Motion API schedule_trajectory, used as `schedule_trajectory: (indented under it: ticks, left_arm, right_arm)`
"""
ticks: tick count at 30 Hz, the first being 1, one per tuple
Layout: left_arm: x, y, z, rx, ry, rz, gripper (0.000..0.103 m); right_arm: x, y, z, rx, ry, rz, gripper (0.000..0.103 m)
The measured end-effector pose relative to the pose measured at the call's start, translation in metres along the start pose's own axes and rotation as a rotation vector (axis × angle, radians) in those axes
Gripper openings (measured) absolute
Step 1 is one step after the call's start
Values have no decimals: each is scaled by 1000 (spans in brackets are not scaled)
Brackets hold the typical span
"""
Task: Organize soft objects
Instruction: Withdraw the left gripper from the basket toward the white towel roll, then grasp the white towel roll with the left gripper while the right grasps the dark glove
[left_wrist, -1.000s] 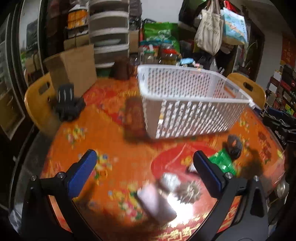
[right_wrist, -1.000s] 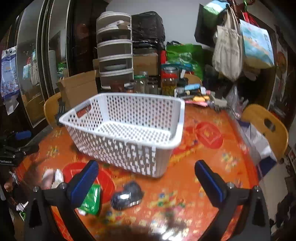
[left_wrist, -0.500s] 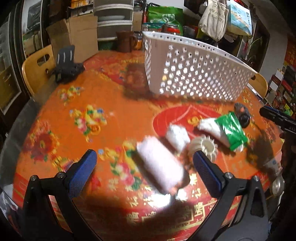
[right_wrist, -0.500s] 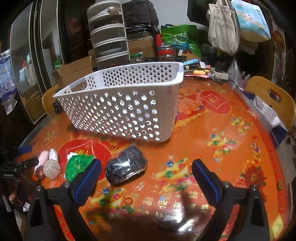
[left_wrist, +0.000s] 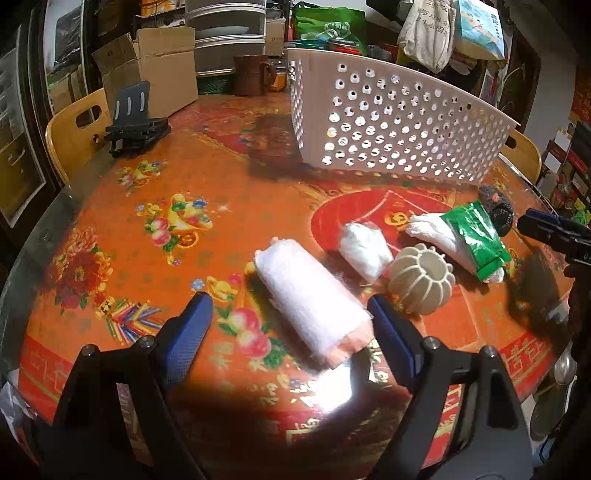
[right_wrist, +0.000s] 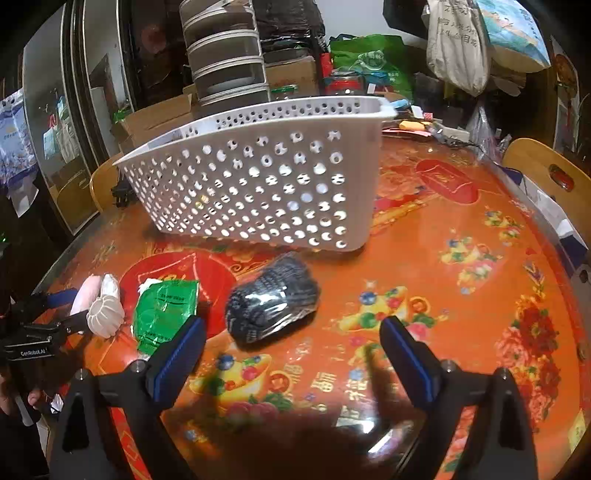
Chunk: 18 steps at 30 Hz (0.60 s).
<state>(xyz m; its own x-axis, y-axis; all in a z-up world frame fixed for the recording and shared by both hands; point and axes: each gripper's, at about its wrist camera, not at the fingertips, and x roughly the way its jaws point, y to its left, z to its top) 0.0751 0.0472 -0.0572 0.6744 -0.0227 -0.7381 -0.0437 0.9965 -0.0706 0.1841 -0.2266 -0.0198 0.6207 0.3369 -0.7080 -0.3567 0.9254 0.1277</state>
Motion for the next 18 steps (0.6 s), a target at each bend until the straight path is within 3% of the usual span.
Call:
schedule_trajectory:
  ticks: [9,18]
  left_arm:
    - [0,4,2,16,-28,5,43]
    - [-6,9,-1,11,-56,-3,35]
  right_arm:
    - [19,14,6,-24,45,-9,95]
    - [37,20,16,-6,106,9,86]
